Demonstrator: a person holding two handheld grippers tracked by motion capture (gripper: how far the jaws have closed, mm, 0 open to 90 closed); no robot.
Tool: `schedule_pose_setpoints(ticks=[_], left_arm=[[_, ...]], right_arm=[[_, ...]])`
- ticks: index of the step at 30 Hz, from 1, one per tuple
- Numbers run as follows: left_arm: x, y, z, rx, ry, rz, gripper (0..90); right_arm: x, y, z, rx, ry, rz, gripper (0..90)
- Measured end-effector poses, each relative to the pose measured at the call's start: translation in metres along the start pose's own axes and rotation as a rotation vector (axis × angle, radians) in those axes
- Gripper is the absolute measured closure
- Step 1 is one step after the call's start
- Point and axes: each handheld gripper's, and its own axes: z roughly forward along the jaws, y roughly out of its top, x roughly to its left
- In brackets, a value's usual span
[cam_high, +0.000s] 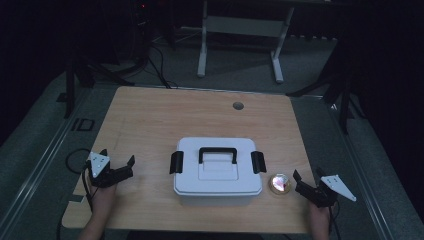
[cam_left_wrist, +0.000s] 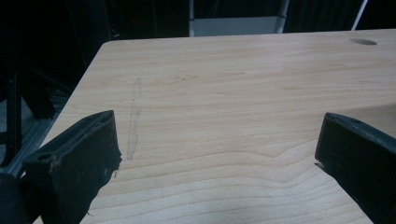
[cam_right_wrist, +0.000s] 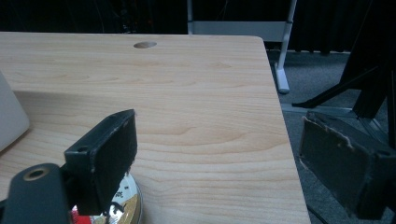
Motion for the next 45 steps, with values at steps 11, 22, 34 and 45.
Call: schedule_pose_setpoints(ticks=[11, 22, 34, 45], left_arm=[[0.000, 0.005, 0.004, 0.135, -0.021, 0.031, 0.0], [0.009, 0.018, 0.005, 0.330, -0.092, 0.109, 0.0], [0.019, 0.029, 0.006, 0.543, -0.254, 0.202, 0.0], [0.022, 0.035, 0.000, 0.699, -0.419, 0.365, 0.0]], right_arm=[[-0.001, 0.000, 0.000, 0.000, 0.000, 0.012, 11.4], [-0.001, 0.000, 0.000, 0.002, -0.006, 0.014, 11.4], [-0.001, 0.000, 0.001, 0.006, -0.008, 0.011, 11.4], [-0.001, 0.000, 0.000, 0.003, -0.007, 0.012, 11.4]])
